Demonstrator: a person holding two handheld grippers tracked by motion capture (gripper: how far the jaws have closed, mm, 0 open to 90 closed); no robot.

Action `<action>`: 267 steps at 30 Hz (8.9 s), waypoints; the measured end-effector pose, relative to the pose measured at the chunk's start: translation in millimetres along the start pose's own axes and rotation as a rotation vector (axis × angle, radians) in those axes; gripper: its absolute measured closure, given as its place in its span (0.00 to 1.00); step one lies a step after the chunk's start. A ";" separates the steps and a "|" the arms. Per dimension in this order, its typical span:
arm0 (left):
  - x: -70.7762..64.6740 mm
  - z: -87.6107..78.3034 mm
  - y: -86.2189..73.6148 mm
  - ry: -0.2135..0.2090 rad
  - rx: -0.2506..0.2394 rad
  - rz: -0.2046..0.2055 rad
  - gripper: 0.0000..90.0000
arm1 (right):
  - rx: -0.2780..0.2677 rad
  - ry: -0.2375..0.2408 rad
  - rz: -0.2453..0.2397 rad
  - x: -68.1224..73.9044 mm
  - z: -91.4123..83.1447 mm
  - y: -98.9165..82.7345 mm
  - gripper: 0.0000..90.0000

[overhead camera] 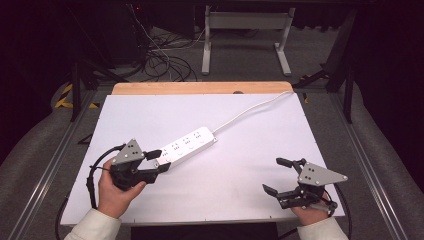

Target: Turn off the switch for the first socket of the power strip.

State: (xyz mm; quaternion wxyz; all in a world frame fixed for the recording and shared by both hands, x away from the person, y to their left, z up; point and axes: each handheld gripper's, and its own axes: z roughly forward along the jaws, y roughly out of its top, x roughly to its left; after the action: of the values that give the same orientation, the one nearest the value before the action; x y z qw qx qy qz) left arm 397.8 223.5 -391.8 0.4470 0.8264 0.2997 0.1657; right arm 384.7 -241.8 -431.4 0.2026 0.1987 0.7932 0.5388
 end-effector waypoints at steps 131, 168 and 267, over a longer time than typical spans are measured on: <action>51.9 190.3 74.5 -0.038 0.500 -0.172 1.00 | 0.024 0.069 0.023 -3.5 0.3 -6.7 0.11; 50.8 191.6 68.4 -0.064 0.447 -0.184 1.00 | 0.025 0.076 0.024 -2.8 0.3 -7.2 0.11; -4.9 51.1 65.7 -0.044 -0.027 -0.005 0.22 | 0.025 0.061 0.021 -0.1 0.5 -8.5 0.10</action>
State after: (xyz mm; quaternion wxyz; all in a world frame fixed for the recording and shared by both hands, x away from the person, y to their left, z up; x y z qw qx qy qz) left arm 444.5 160.1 -364.7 0.4652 0.8229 0.2895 0.1503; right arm 384.2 -244.3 -439.5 0.1701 0.1928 0.8036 0.5368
